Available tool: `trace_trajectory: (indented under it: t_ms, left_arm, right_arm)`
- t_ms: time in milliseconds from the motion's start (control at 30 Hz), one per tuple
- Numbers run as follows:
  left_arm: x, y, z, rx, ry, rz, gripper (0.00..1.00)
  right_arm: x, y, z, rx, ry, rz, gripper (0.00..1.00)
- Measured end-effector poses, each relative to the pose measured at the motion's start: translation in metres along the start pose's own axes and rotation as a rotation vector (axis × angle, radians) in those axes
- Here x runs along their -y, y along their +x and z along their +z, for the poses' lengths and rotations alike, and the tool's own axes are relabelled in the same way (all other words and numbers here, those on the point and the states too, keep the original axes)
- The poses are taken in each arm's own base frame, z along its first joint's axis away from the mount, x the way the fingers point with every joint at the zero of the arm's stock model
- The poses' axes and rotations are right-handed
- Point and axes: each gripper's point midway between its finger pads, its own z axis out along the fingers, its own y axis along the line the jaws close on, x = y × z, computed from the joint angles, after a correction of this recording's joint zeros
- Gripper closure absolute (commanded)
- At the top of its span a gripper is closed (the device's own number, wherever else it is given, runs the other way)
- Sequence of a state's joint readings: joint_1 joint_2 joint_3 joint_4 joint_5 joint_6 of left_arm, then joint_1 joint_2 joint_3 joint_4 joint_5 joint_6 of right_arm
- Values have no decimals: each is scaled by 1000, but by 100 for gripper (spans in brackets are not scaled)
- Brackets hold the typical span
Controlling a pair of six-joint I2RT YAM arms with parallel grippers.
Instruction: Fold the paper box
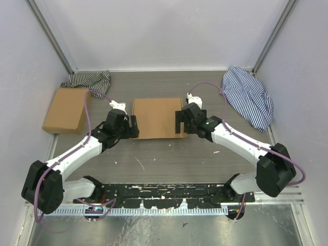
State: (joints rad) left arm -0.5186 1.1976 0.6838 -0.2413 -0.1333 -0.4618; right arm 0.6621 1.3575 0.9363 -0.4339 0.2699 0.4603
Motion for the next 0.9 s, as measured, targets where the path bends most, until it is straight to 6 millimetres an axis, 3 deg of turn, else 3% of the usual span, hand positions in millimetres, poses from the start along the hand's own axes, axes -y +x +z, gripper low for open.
trace_trajectory:
  t_ms: [200, 600, 900]
  left_arm:
    - [-1, -5, -2, 16, -8, 7, 14]
    - [-1, -3, 11, -13, -25, 20, 14]
    - [1, 6, 24, -54, -21, 25, 15]
  right_arm:
    - [6, -11, -5, 36, 94, -22, 0]
    - [-2, 12, 24, -54, 80, -63, 0]
    - [-13, 12, 26, -59, 26, -59, 0]
